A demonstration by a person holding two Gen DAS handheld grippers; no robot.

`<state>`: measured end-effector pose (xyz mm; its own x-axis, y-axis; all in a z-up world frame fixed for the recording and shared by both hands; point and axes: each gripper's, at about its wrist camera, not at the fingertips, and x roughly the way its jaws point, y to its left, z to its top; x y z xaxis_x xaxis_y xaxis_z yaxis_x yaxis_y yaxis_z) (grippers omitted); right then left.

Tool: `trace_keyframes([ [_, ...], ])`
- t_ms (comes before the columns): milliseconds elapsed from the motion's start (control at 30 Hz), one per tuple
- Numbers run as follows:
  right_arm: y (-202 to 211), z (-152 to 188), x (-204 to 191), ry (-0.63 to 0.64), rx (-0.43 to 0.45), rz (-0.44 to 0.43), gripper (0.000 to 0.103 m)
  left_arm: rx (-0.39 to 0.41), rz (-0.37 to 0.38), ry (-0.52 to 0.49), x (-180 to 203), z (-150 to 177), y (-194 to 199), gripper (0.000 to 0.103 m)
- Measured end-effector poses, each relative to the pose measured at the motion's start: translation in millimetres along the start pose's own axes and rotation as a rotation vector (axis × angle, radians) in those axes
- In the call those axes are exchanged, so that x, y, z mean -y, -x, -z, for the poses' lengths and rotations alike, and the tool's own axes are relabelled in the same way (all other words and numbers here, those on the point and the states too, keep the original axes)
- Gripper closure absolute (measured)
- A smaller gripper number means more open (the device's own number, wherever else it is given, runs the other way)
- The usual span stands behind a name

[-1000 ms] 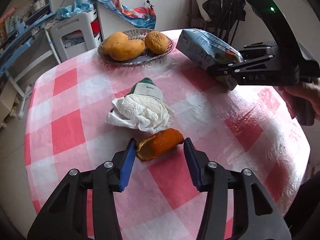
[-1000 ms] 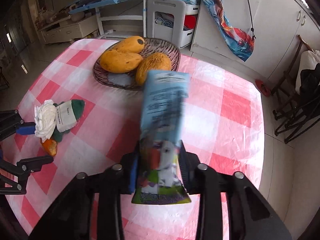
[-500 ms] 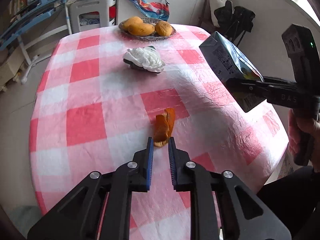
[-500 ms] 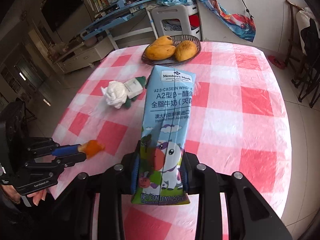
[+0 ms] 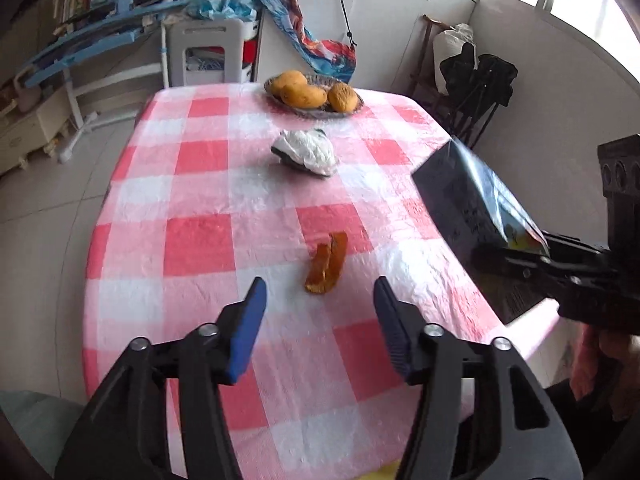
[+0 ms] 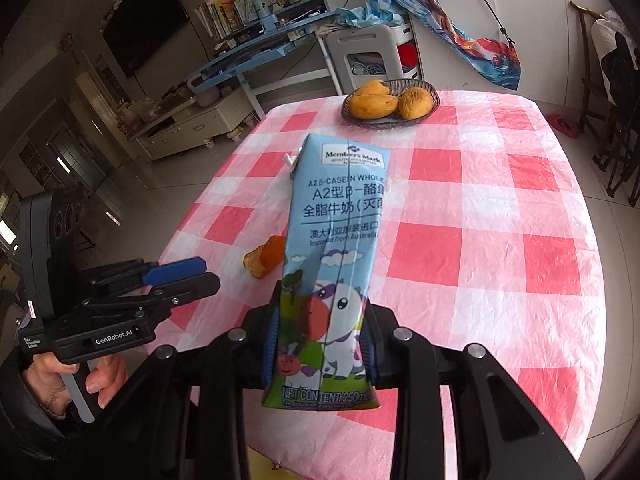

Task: Collect trash
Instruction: 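Grasp another carrot peel with the left tool while the right tool lifts the carton, then carry carton and peel over the yellow basin and open both tools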

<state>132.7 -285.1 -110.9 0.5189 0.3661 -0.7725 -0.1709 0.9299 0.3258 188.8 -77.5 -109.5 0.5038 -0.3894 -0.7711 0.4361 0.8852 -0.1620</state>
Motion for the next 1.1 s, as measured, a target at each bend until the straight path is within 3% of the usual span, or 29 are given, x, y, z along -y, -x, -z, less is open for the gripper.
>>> trace_keyframes([
  [233,-3.0,3.6,5.5,0.005,-0.012,0.022,0.07,-0.102,-0.073,-0.086,20.6,-19.0,-56.2,0.047],
  [300,-6.0,5.5,12.4,-0.007,-0.024,0.031,0.07,-0.132,-0.05,-0.059,20.0,-17.7,-66.8,0.082],
  [367,-6.0,5.9,17.6,-0.018,-0.026,0.03,0.07,-0.126,-0.04,-0.053,19.3,-17.4,-64.9,0.086],
  [567,6.6,11.9,14.8,-0.055,0.006,-0.051,0.07,-0.061,-0.038,-0.01,11.0,-10.5,-23.8,0.087],
  [733,13.1,42.2,-26.5,-0.018,-0.009,-0.147,0.07,-0.005,-0.05,0.061,-6.1,13.9,26.8,0.087],
  [900,5.2,100.6,-80.2,0.07,-0.13,-0.196,0.071,0.008,-0.065,0.105,-17.7,53.8,63.6,0.087],
  [1100,-11.4,159.4,-121.2,0.205,-0.298,-0.15,0.071,-0.008,-0.07,0.114,-5.2,98.4,85.2,0.087],
])
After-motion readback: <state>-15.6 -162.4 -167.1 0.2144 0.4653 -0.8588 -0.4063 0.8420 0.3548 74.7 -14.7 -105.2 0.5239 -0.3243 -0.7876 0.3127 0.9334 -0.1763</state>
